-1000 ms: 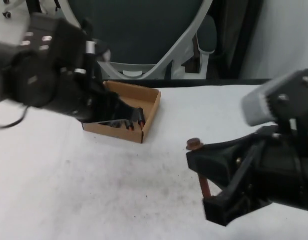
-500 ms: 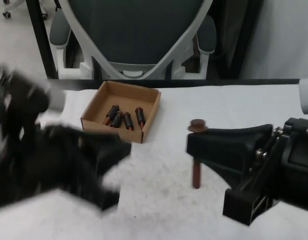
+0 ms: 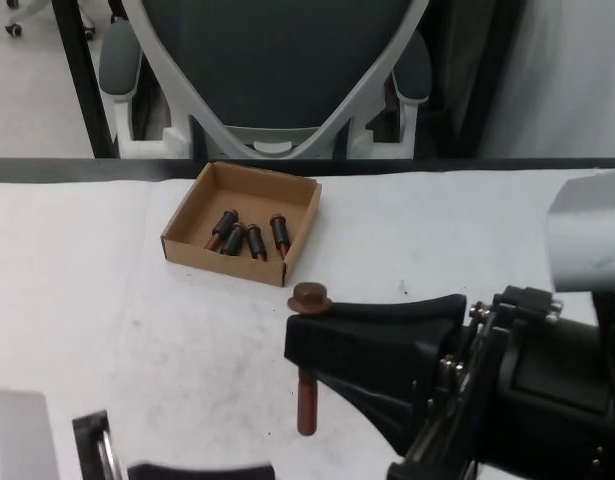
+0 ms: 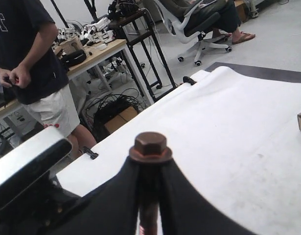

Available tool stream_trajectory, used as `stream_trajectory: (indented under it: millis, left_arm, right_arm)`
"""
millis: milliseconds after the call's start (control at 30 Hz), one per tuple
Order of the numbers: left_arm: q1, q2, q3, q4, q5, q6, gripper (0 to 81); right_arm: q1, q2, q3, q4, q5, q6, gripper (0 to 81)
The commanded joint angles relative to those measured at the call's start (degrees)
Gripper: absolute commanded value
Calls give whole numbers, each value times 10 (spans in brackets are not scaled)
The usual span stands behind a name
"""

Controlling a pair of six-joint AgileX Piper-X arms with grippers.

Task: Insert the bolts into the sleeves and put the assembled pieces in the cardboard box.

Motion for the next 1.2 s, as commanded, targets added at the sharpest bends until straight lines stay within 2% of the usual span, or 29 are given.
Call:
stream_trajectory:
  millis: [0,333,700,1000,1167]
  left_arm:
    - [-9,-5,6,-23,-11,50,8]
    - [-6,8,5,-64,-47,49,8]
    - [-6,96,-13,-155,-36,36,8]
    - [-6,101,-13,-154,-80,-8,8]
    - [-6,101,-13,-152,-82,-24,8]
  right_arm:
    - [4,7,-2,-12,-3,5,2]
    - [4,38,-3,-58,-31,5,2]
    - [4,54,-4,-68,-32,-5,2]
    - [4,54,-4,-68,-32,-39,2]
    - [4,54,-4,-67,-32,-47,2]
